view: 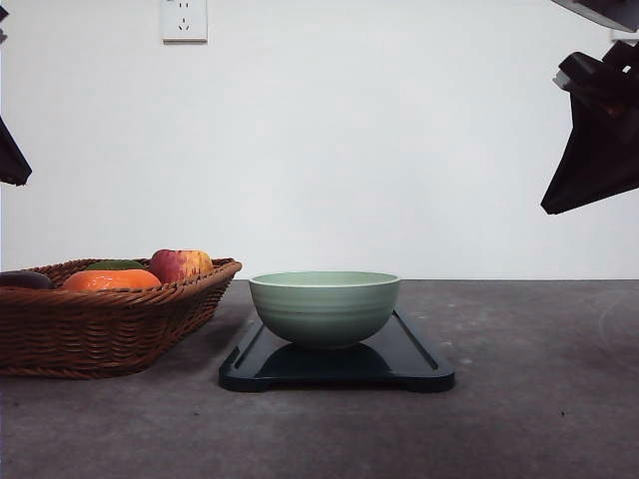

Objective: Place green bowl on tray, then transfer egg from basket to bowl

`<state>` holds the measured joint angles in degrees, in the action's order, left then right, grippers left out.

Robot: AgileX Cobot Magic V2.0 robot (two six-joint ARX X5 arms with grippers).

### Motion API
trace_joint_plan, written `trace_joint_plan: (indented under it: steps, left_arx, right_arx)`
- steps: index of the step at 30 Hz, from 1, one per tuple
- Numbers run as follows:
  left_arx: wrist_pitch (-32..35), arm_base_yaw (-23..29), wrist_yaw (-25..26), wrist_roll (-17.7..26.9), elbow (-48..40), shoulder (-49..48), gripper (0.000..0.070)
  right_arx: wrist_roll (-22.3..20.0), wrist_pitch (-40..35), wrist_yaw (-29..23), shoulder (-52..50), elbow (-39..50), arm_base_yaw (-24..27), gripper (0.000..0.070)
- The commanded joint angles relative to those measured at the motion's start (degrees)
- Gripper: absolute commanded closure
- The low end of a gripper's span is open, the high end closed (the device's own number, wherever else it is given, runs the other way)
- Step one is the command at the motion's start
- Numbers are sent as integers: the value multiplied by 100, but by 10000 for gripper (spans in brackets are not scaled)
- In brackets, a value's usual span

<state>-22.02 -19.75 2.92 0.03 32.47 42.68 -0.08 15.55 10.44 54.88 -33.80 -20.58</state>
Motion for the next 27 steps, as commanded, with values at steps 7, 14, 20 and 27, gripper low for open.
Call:
trace_joint_plan:
  steps: [7,14,20,27]
  left_arx:
    - [63,66,7,123,53,-208,680]
    - [107,896,16,-553,-344,-1247,680]
    - [511,1725,4,-554,-1256,-2397,680]
    - [1487,2000,2,-566,-2571,-3661,680]
  right_arx:
    - [-39,-61,4,46,-28,-28,684]
    - [-38,-59,4,46,-28,-28,685]
    - [-37,-60,5,46,-28,-28,684]
    - [-39,-60,5,46,-28,-28,684]
